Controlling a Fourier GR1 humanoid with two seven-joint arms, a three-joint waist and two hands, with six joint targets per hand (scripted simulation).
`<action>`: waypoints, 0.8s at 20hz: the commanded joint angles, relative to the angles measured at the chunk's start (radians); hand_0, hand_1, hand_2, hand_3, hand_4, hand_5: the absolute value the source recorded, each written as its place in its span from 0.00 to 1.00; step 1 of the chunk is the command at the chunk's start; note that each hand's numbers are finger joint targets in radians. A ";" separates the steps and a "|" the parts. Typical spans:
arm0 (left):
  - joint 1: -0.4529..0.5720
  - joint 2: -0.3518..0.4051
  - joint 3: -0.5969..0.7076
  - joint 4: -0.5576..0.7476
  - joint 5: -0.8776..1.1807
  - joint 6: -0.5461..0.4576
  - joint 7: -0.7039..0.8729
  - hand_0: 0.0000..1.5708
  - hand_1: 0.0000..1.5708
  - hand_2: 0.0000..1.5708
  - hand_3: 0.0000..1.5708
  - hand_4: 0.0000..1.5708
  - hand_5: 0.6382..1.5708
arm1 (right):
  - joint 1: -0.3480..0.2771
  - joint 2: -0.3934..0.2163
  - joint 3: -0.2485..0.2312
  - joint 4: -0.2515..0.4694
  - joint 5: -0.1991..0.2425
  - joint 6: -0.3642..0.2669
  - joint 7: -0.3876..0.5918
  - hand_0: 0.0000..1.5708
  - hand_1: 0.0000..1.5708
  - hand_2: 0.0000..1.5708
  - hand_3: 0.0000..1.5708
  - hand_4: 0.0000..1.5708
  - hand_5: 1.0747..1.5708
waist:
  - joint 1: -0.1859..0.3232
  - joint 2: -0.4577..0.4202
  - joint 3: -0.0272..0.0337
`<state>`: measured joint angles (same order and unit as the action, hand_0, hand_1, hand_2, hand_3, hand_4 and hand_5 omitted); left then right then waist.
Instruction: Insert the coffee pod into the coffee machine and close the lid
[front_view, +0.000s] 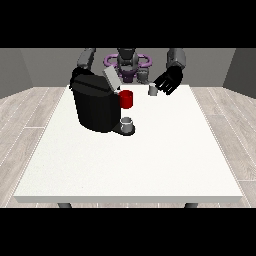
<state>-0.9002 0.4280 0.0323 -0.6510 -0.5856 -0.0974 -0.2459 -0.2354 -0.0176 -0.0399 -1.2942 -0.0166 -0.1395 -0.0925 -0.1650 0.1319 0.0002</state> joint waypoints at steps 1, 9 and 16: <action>-0.047 0.005 0.026 -0.007 -0.003 0.005 0.033 0.80 0.80 0.85 0.82 0.34 1.00 | -0.023 -0.015 -0.013 0.003 -0.027 0.034 -0.002 0.00 0.00 0.00 0.00 0.32 1.00 | -0.027 0.024 0.0000; -0.174 0.031 0.071 0.007 0.006 -0.026 0.125 0.77 0.77 0.79 0.76 0.31 1.00 | -0.075 -0.002 0.017 -0.053 -0.021 0.025 0.059 0.00 0.00 0.00 0.00 0.32 1.00 | -0.087 0.028 -0.0001; -0.245 0.079 0.091 0.020 0.005 -0.063 0.105 0.81 0.81 0.85 0.81 0.33 1.00 | -0.064 0.011 0.060 -0.082 0.009 -0.014 0.043 0.00 0.00 0.00 0.00 0.32 1.00 | -0.121 0.084 -0.0001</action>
<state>-1.1042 0.4772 0.1097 -0.6383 -0.5824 -0.1304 -0.1416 -0.2965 -0.0205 0.0115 -1.3666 -0.0202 -0.1352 -0.0502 -0.2751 0.1938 -0.0001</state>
